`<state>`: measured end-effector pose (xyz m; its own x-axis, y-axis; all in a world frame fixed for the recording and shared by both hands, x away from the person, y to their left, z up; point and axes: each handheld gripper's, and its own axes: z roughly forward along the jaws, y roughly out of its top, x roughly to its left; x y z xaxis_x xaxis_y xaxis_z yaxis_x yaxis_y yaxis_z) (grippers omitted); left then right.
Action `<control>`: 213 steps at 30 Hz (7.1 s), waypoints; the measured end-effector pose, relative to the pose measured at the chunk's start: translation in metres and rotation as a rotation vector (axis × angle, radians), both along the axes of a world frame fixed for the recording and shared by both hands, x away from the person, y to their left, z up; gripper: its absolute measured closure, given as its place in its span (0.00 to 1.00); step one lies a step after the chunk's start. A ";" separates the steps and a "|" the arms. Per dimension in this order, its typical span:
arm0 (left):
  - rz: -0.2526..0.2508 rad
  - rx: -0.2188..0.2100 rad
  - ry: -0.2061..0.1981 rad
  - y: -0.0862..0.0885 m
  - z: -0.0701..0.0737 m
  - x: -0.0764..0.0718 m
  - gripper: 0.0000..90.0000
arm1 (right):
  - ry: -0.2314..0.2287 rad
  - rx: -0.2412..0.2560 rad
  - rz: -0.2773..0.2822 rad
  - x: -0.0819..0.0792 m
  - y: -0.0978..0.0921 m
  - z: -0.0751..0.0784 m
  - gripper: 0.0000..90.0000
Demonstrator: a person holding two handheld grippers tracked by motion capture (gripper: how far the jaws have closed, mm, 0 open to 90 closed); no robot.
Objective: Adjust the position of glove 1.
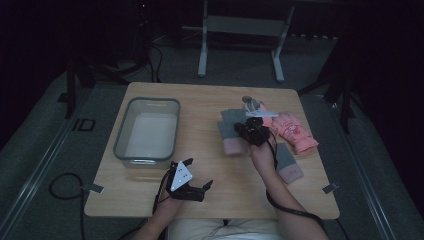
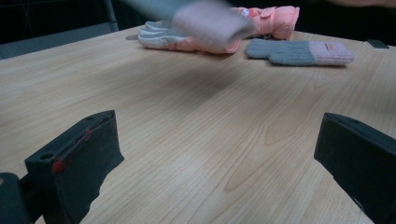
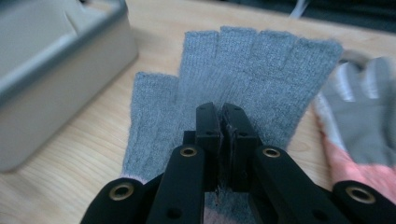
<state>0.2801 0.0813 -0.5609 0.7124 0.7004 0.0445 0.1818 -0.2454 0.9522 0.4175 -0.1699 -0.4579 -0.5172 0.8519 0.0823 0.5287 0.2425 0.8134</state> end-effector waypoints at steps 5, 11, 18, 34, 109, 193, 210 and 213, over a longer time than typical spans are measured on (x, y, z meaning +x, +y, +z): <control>0.007 -0.001 -0.001 0.000 0.000 0.000 0.00 | -0.020 0.045 -0.072 -0.036 -0.010 0.007 0.96; 0.011 0.004 -0.002 0.000 0.000 0.000 0.00 | -0.015 0.062 -0.146 -0.063 -0.019 -0.004 0.96; 0.013 0.005 -0.005 0.000 0.000 -0.001 0.00 | 0.062 0.072 -0.164 -0.084 -0.023 -0.034 0.96; 0.008 0.002 -0.005 0.000 0.000 -0.001 0.00 | 0.146 0.010 -0.195 -0.076 -0.012 -0.085 0.95; 0.016 -0.001 -0.018 0.000 0.000 -0.002 0.00 | 0.014 -0.146 -0.138 -0.076 -0.152 -0.027 0.96; 0.010 0.009 -0.022 -0.001 0.000 -0.002 0.00 | 0.031 -0.169 -0.181 -0.080 -0.146 -0.074 0.96; 0.013 0.014 -0.021 -0.002 0.000 -0.002 0.00 | -0.058 -0.065 -0.141 -0.091 -0.101 0.003 0.96; 0.013 0.015 -0.024 -0.002 0.000 -0.002 0.00 | -0.055 -0.046 -0.111 -0.091 -0.086 0.005 0.96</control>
<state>0.2781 0.0795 -0.5611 0.7019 0.7086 0.0726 0.1617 -0.2578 0.9526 0.3264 -0.2564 -0.4525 -0.4220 0.9065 0.0158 0.5094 0.2226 0.8312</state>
